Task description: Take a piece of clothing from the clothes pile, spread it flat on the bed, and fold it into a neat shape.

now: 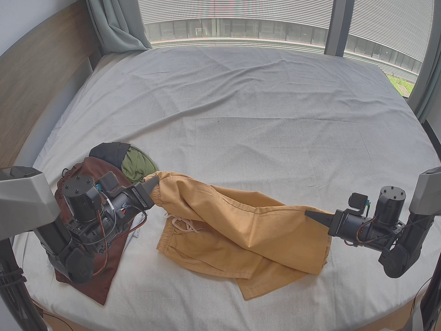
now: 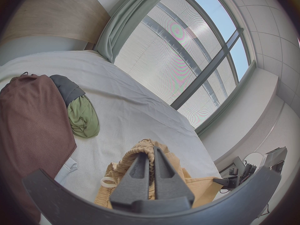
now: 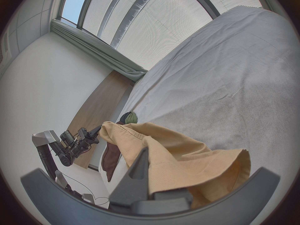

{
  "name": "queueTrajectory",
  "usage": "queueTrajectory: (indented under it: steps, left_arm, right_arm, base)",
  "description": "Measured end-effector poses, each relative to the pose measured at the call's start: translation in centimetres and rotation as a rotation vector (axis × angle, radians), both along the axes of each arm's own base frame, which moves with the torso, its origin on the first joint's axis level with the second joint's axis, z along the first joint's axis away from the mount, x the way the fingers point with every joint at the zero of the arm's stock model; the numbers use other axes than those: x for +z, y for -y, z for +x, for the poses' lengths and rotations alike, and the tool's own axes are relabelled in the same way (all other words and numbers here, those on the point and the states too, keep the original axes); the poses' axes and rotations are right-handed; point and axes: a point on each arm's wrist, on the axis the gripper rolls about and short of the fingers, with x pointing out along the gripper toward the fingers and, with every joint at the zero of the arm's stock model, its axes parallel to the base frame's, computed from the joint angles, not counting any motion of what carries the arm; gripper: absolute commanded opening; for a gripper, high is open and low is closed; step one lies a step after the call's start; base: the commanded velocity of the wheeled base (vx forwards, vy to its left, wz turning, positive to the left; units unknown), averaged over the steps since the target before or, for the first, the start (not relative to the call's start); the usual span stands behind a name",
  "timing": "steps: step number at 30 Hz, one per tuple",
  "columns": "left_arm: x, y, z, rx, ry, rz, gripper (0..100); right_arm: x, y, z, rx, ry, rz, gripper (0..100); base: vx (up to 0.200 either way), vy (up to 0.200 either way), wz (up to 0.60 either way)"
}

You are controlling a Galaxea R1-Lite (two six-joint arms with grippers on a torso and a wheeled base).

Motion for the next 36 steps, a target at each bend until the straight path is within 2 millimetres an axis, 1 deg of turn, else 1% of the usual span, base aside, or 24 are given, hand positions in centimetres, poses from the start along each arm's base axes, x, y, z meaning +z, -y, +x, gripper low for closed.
queueTrajectory:
  steps: [5, 10, 13, 22, 25, 28, 32, 36]
  left_arm:
    - [0.1, 0.0, 0.1, -0.001, 0.004, -0.001, 0]
    - [0.5, 0.0, 0.3, 0.000, 0.022, -0.007, 0]
    - [1.0, -0.2, 0.4, -0.007, 0.042, -0.014, 0]
    - [3.7, -1.3, 0.0, -0.048, 0.130, -0.031, 0]
    - [4.6, -1.8, -0.4, -0.077, 0.162, -0.030, 0]
    - [5.3, -2.8, -0.7, -0.107, 0.200, 0.008, 0]
    - [5.4, -4.0, -1.4, -0.160, 0.226, 0.066, 0]
    - [5.2, -4.9, -1.9, -0.171, 0.229, 0.107, 0]
  right_arm:
    - [0.2, 0.1, 0.1, -0.006, 0.009, 0.002, 0]
    - [0.9, 0.1, 0.0, -0.007, 0.034, 0.007, 0]
    - [1.6, 0.1, -0.1, -0.005, 0.058, 0.014, 0]
    - [4.2, -0.1, -1.0, 0.015, 0.153, 0.033, 0]
    - [4.9, -0.5, -1.4, 0.029, 0.177, 0.041, 0]
    - [5.6, -0.7, -1.6, 0.040, 0.203, 0.048, 0]
    - [6.3, -0.8, -1.8, 0.047, 0.228, 0.056, 0]
    - [6.7, -0.9, -1.8, 0.050, 0.246, 0.062, 0]
  base:
    - [0.000, 0.000, 0.00]
    - [0.000, 0.000, 0.00]
    - [0.000, 0.000, 0.00]
    - [0.000, 0.000, 0.00]
    - [0.000, 0.000, 0.00]
    - [0.000, 0.000, 0.00]
    - [0.000, 0.000, 0.00]
    - [0.000, 0.000, 0.00]
